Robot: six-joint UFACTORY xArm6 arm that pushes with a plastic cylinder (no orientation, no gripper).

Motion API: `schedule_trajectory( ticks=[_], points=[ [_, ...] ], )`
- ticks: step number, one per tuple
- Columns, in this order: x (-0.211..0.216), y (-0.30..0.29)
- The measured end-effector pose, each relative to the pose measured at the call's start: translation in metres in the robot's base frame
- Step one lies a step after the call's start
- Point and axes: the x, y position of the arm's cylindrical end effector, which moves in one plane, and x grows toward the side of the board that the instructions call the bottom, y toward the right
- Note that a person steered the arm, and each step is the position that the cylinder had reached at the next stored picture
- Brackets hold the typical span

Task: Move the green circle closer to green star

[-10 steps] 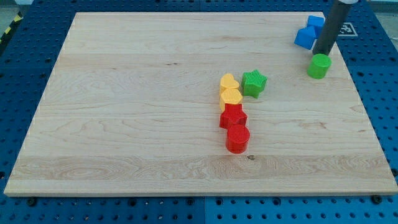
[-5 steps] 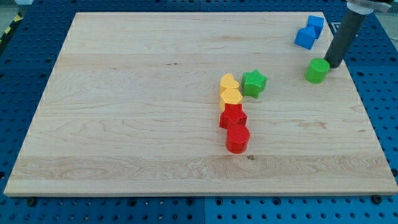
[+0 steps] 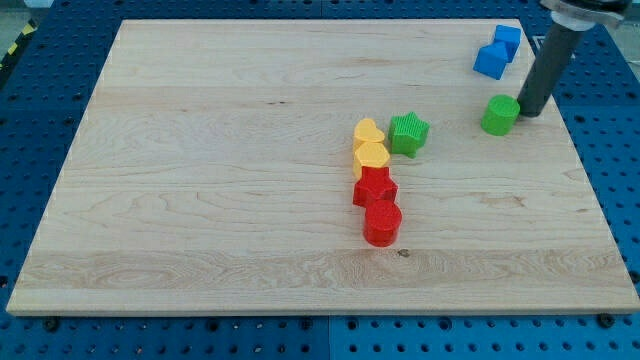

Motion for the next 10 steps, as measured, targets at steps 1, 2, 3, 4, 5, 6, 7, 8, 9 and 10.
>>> schedule_trajectory(
  ticks=[1,2,3,4,5,6,7,8,9,10],
  points=[
    [0.021,-0.003],
    [0.03,-0.017],
    [0.032,-0.027],
    [0.023,-0.007],
    [0.01,-0.004],
    [-0.007,-0.027],
    [0.011,-0.032],
    [0.011,-0.032],
    [0.012,-0.032],
    [0.012,-0.032]
  ],
)
